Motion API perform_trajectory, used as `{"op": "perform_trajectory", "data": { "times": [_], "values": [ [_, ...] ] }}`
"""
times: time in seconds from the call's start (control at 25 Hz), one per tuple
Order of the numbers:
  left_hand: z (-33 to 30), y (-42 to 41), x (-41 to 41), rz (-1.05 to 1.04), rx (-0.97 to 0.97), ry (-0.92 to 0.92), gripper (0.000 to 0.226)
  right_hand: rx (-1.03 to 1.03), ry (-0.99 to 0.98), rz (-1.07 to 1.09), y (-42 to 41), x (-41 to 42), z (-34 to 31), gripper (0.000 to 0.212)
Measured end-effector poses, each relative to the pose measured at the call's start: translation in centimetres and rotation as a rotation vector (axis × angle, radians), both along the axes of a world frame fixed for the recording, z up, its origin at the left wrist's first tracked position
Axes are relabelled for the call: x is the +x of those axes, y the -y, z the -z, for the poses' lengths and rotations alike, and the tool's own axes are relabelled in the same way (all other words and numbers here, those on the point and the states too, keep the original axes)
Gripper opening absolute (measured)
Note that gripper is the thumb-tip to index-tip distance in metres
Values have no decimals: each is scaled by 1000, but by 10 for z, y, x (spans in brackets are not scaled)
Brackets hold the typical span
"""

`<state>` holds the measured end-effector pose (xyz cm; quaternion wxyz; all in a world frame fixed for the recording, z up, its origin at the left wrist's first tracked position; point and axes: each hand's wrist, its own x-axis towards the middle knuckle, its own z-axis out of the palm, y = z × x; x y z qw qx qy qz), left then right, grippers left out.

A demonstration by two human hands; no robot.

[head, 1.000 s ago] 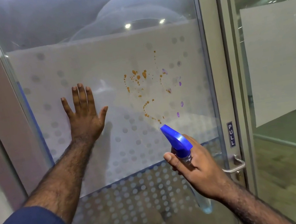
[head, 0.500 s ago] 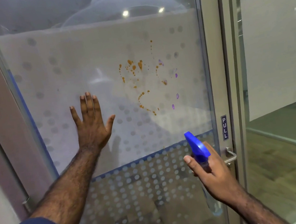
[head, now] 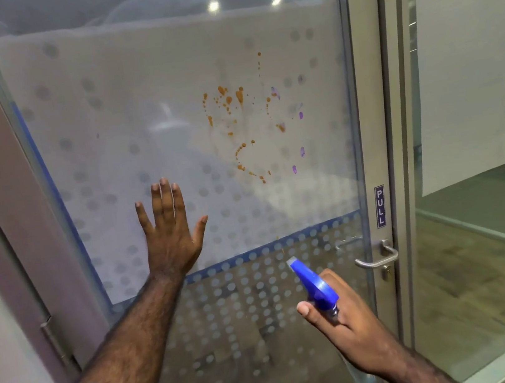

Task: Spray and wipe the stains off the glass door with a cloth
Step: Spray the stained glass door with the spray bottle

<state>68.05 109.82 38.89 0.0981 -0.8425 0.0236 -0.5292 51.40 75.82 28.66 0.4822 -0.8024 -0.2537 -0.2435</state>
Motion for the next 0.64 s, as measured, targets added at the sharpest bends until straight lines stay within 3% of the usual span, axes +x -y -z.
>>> {"op": "perform_trajectory", "data": {
  "times": [0.24, 0.36, 0.64],
  "values": [
    [23, 5, -2, -14, 5, -77, 95, 334, -38, 161, 18, 1, 9, 30],
    [26, 9, -3, -9, -17, -91, 96, 336, -26, 213, 23, -1, 16, 42],
    [34, 25, -6, 1, -56, -129, 95, 271, -19, 116, 25, -21, 21, 27]
  ]
}}
